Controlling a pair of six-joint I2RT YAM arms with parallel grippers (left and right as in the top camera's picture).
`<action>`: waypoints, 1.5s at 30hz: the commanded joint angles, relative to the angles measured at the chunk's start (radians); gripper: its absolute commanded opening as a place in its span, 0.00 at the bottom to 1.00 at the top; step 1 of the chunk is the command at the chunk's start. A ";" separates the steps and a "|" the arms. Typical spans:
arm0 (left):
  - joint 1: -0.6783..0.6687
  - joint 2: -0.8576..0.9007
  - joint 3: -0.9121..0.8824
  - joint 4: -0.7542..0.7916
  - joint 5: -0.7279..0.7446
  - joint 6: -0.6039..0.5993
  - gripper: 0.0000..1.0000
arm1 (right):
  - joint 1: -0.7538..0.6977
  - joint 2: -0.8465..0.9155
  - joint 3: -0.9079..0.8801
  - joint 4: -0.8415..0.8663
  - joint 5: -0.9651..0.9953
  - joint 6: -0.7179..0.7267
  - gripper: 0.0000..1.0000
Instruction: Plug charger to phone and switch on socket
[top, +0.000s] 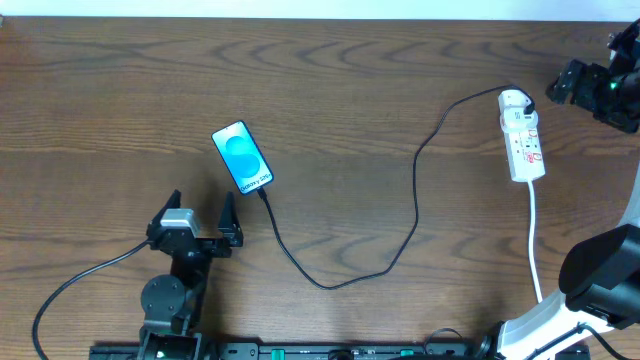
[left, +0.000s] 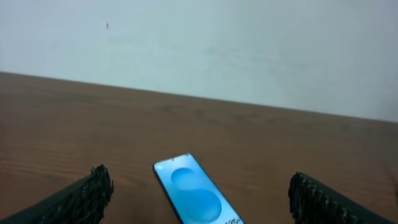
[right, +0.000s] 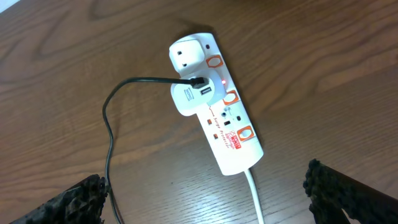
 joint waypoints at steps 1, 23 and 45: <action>0.000 -0.011 -0.002 -0.028 -0.006 0.010 0.93 | 0.002 -0.006 0.010 0.000 0.007 0.010 0.99; -0.002 -0.184 -0.002 -0.312 -0.009 0.010 0.93 | 0.002 -0.006 0.010 -0.001 0.007 0.010 0.99; 0.005 -0.188 -0.002 -0.311 -0.009 0.011 0.93 | 0.002 -0.006 0.010 0.000 0.006 0.010 0.99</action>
